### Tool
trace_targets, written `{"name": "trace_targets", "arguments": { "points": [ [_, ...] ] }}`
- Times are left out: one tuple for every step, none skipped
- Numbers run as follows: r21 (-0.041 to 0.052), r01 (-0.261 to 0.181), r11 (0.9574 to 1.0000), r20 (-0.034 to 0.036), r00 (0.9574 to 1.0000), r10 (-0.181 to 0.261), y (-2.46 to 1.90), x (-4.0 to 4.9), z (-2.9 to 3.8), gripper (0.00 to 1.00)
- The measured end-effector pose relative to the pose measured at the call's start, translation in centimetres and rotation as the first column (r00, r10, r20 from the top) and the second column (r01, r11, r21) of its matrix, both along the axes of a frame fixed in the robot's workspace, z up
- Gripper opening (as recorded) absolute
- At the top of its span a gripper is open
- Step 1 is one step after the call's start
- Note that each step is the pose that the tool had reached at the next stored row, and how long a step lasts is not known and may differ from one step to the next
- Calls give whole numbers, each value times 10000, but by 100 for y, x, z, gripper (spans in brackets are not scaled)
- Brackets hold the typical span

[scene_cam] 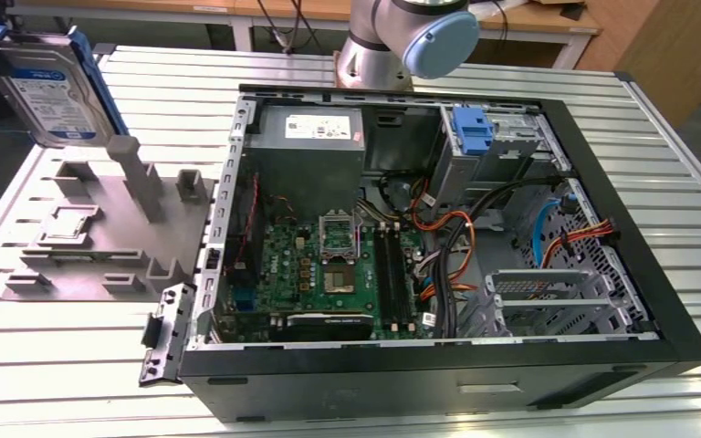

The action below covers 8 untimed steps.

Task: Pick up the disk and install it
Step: 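Pick up the disk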

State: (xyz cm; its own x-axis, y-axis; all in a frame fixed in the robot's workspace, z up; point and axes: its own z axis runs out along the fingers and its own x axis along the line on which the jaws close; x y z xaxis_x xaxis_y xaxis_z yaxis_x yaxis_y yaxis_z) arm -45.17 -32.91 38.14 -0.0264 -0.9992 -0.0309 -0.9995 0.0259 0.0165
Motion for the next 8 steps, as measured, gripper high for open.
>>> {"name": "trace_targets", "arguments": {
  "points": [
    [0,0,10000,0,10000,0,0,0,6,36],
    [0,0,10000,0,10000,0,0,0,12,36],
    [0,-1,10000,1,10000,1,0,0,18,36],
    [0,0,10000,1,10000,0,0,0,24,36],
    [0,0,10000,1,10000,0,0,0,30,36],
    [0,0,10000,1,10000,0,0,0,35,36],
    [0,0,10000,0,10000,0,0,0,40,36],
    [0,0,10000,0,10000,0,0,0,44,36]
  ]
}}
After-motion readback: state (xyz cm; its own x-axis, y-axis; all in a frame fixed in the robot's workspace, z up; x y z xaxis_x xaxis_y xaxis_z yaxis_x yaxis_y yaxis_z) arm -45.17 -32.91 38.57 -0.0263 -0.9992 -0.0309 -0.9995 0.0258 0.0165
